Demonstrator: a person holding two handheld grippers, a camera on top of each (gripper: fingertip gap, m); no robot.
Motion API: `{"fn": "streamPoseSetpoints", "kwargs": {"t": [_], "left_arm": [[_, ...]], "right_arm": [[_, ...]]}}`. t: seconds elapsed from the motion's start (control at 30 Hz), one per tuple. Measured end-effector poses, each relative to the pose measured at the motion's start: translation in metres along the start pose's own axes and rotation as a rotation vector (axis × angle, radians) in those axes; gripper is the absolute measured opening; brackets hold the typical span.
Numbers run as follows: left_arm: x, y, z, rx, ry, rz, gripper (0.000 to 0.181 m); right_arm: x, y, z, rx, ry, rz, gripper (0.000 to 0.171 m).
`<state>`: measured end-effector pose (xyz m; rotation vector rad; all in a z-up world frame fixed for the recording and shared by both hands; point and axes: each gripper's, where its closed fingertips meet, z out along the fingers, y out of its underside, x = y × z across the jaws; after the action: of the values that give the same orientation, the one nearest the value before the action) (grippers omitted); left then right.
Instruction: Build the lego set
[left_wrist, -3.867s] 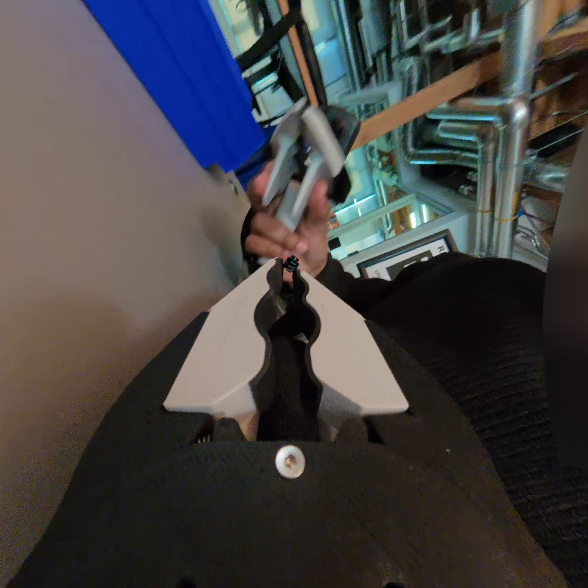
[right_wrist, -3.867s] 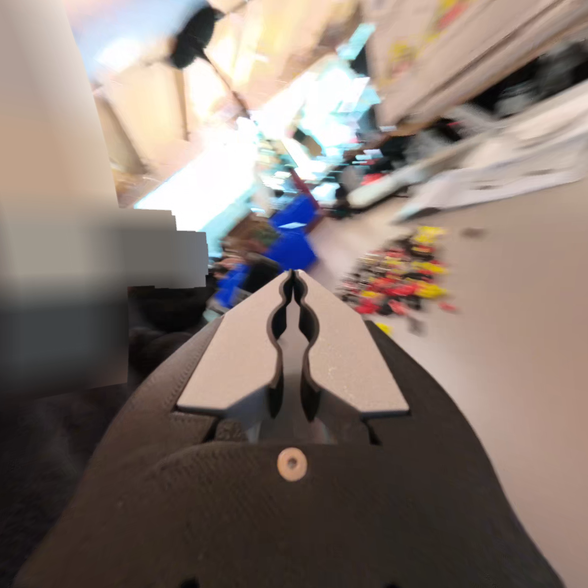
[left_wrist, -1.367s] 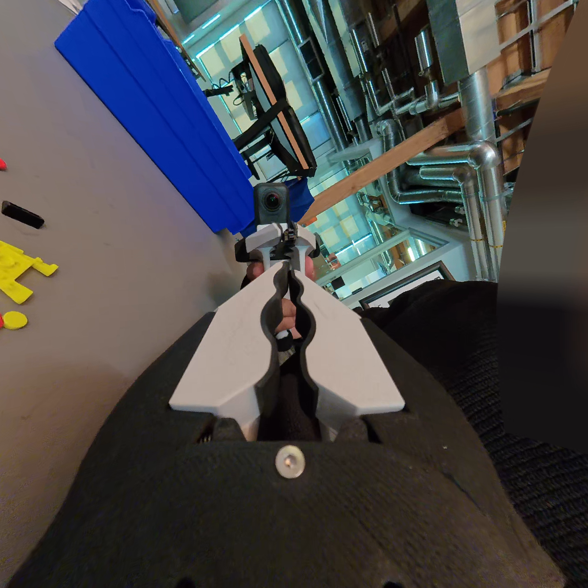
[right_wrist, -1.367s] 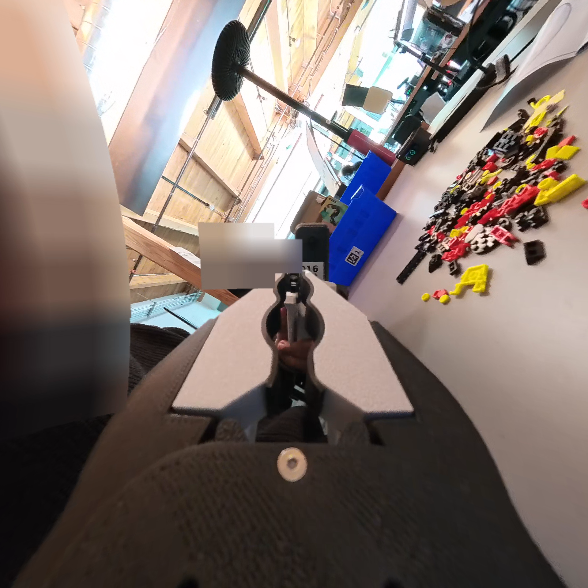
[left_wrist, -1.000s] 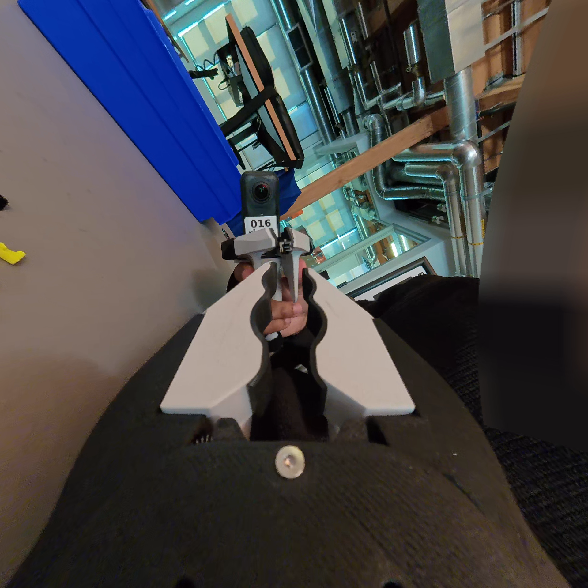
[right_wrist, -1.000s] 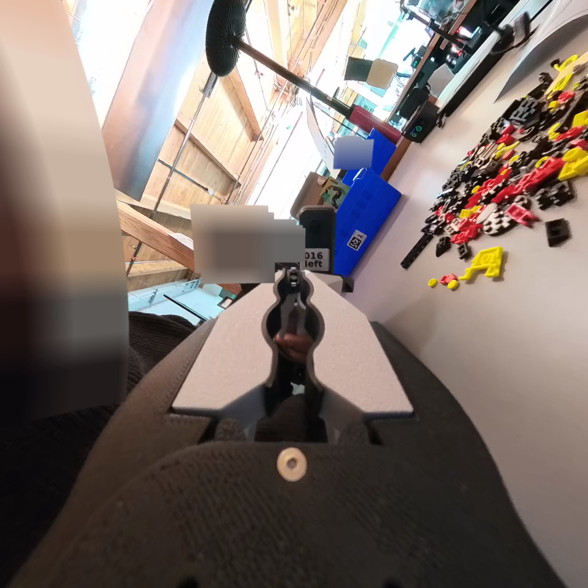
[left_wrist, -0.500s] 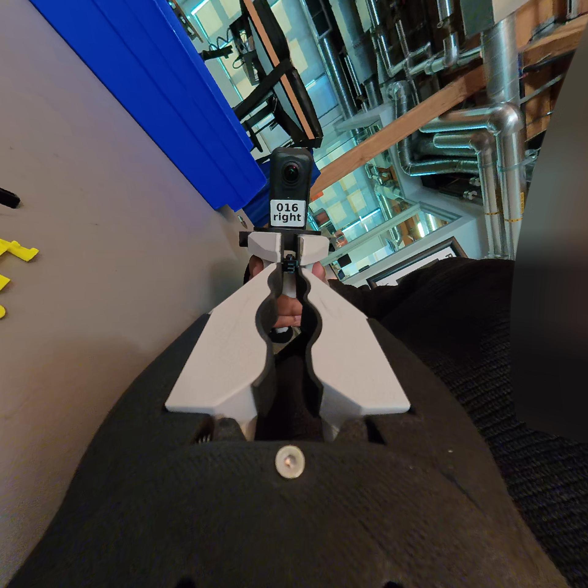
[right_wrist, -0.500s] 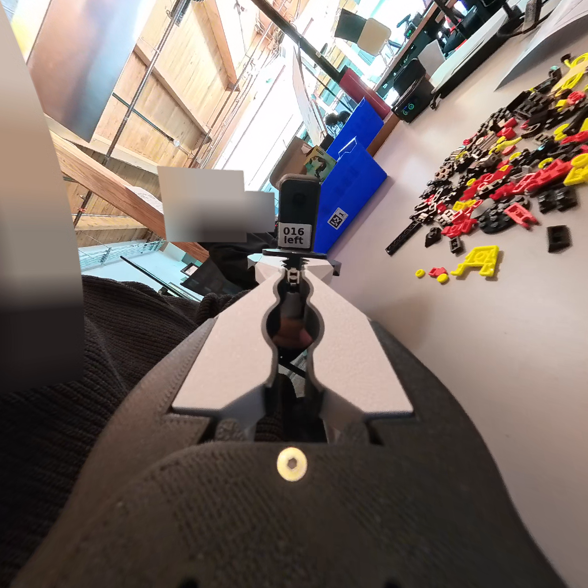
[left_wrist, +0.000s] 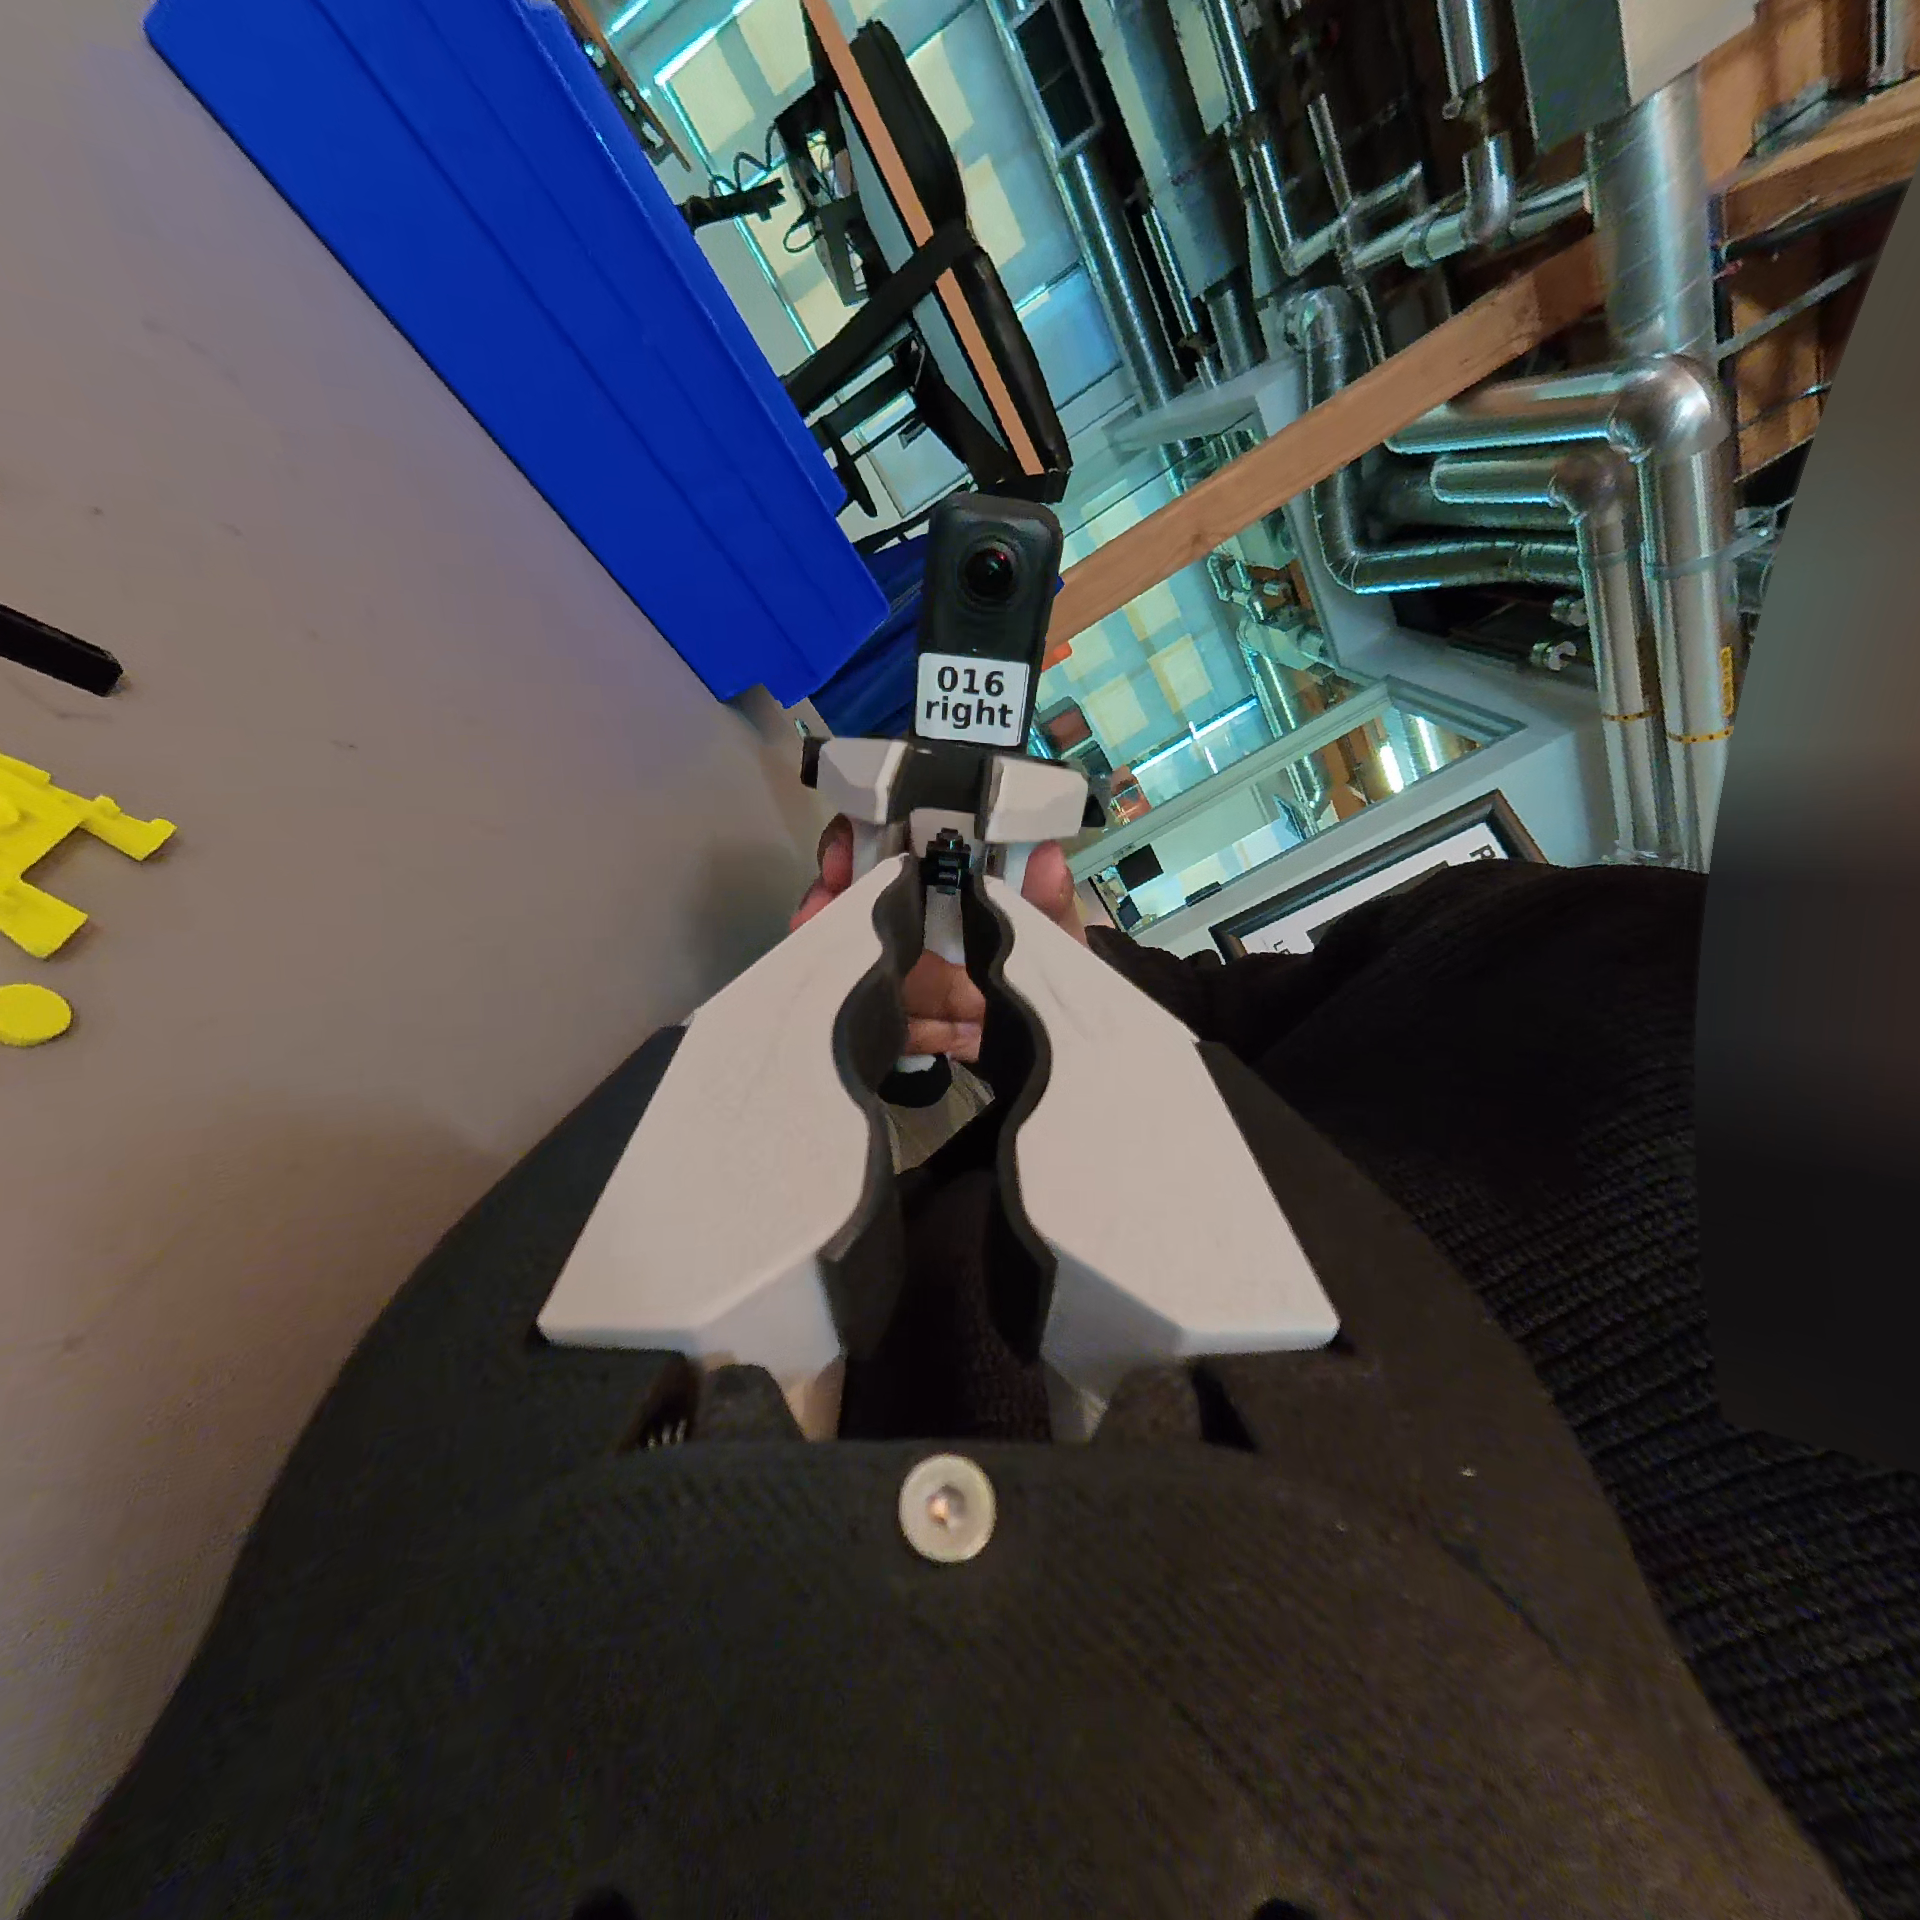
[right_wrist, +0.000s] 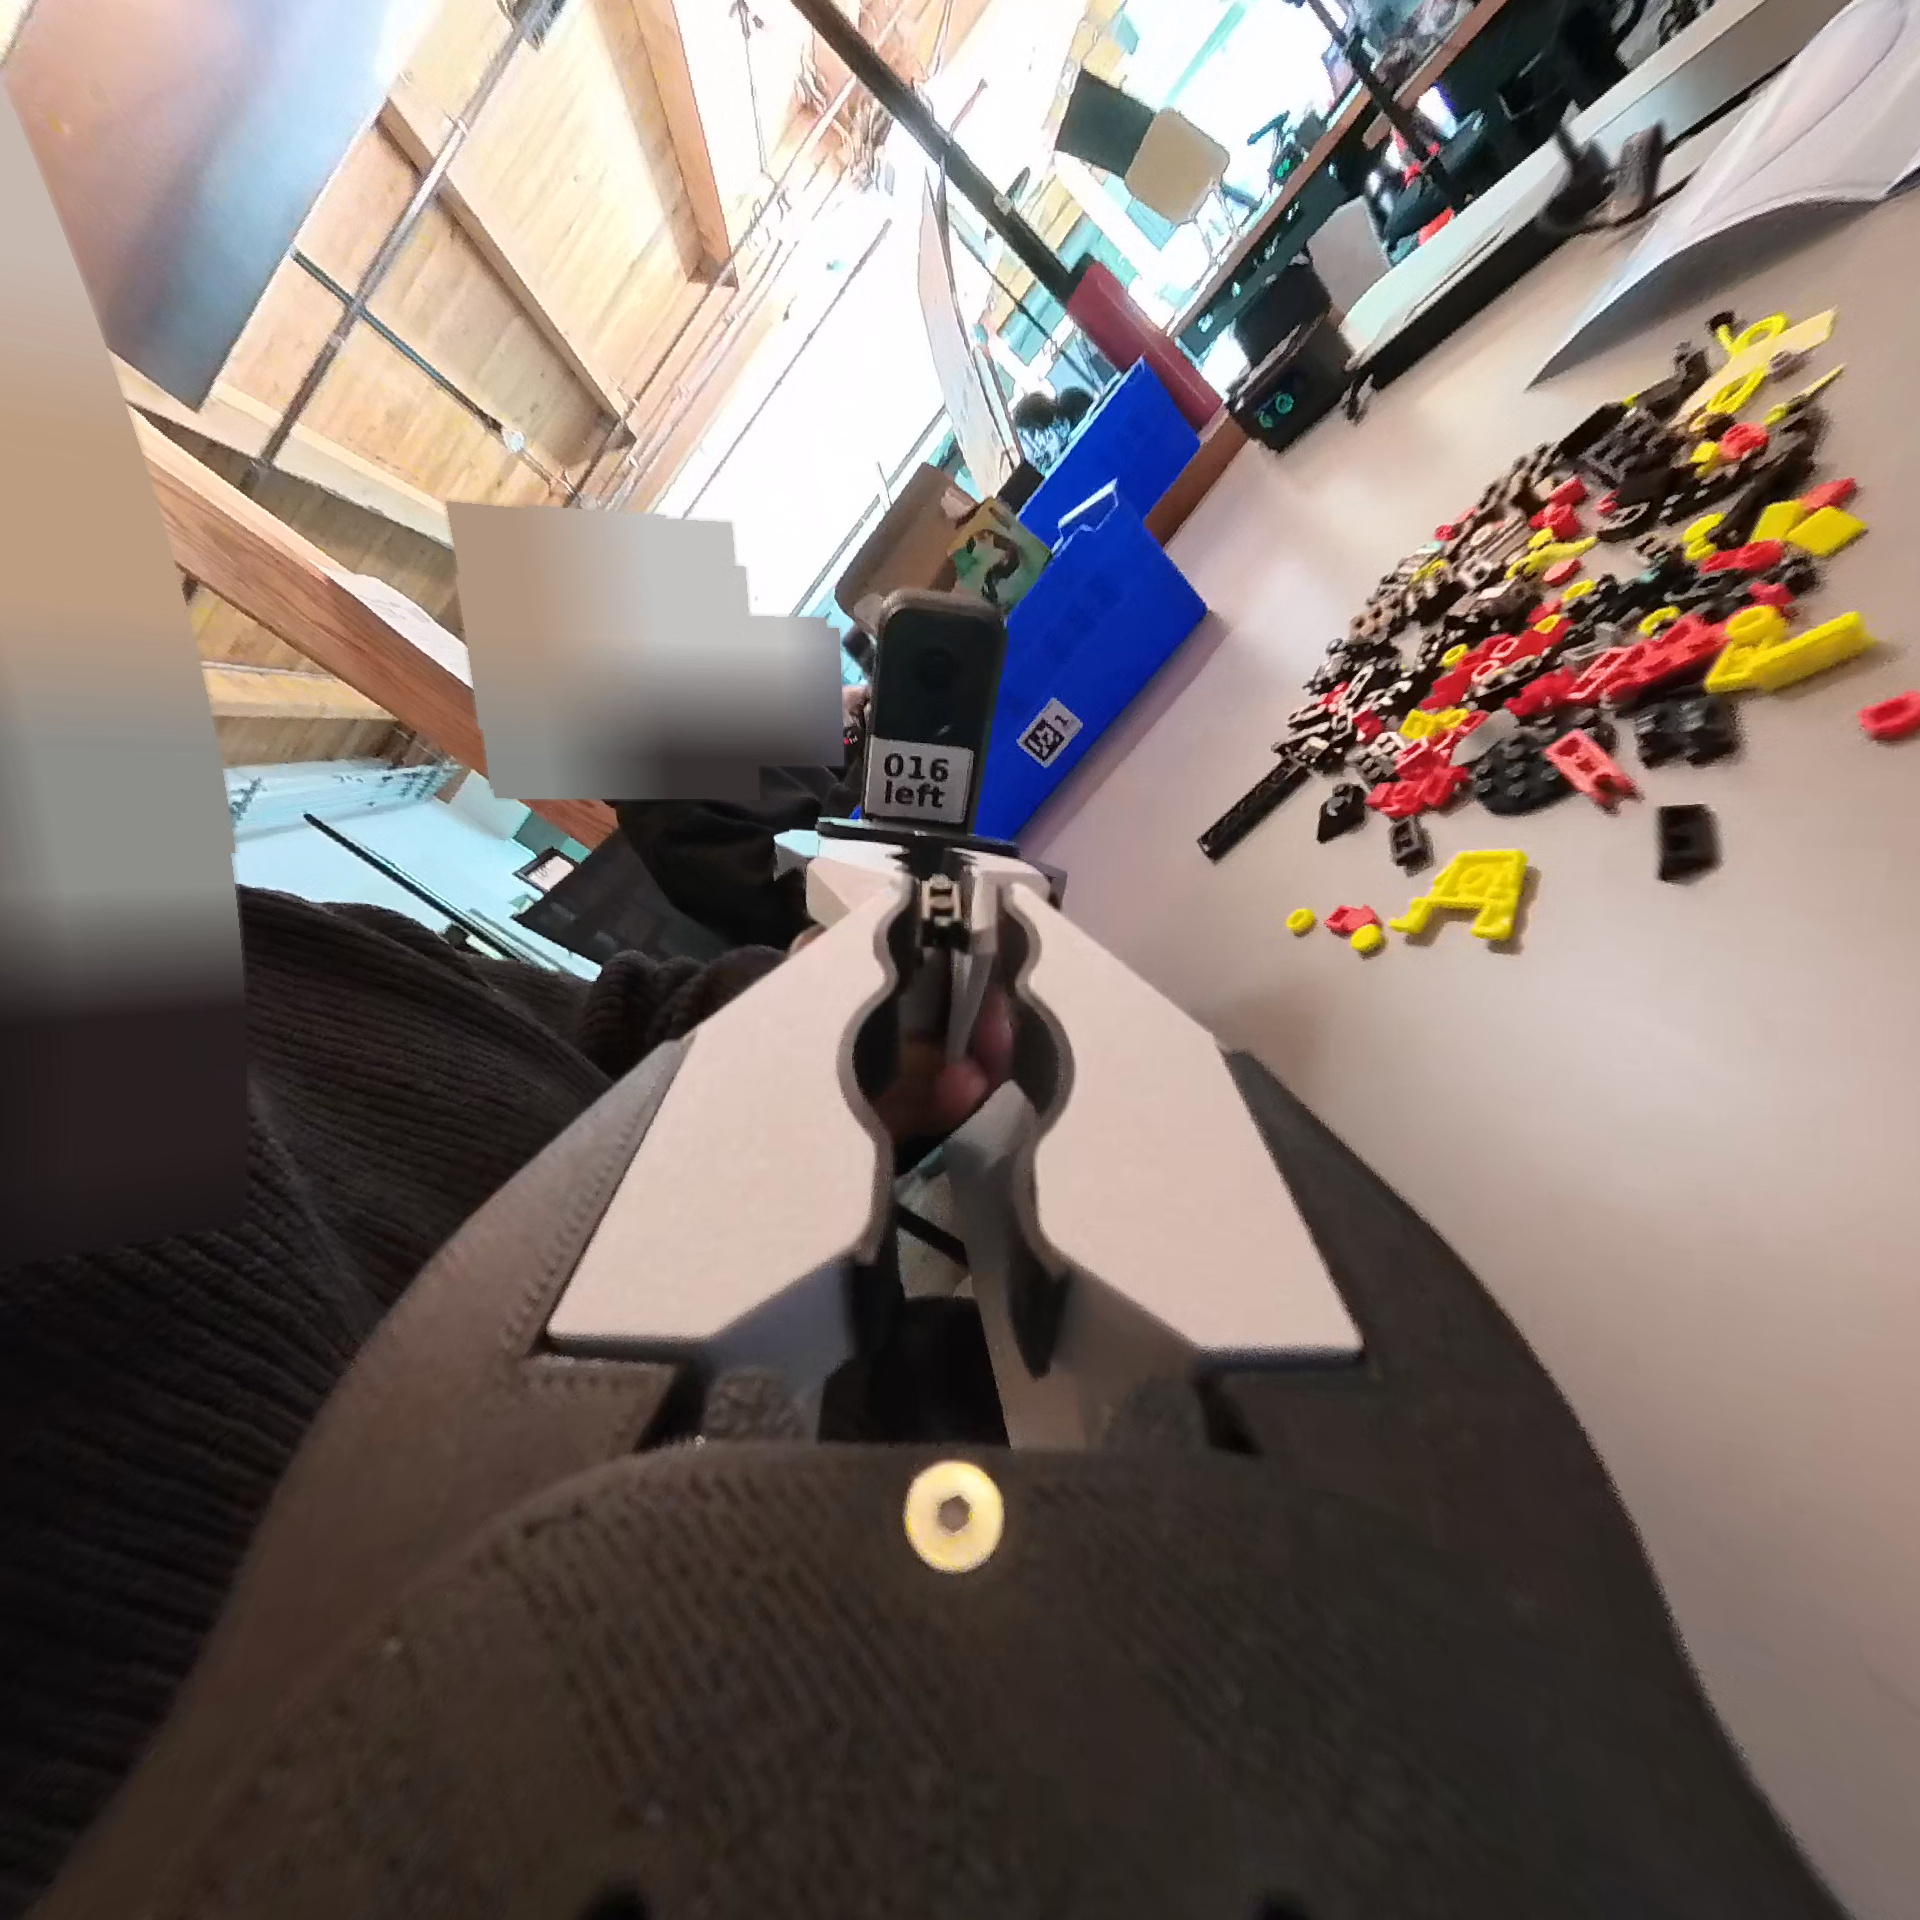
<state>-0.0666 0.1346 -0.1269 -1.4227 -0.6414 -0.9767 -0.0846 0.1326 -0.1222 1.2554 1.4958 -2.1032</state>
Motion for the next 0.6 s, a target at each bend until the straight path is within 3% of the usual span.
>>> {"fn": "streamPoseSetpoints", "kwargs": {"t": [0.6], "left_arm": [[0.000, 0.011, 0.004, -0.060, -0.027, 0.002, 0.005]], "right_arm": [[-0.006, 0.014, 0.002, -0.082, -0.004, -0.031, 0.005]]}}
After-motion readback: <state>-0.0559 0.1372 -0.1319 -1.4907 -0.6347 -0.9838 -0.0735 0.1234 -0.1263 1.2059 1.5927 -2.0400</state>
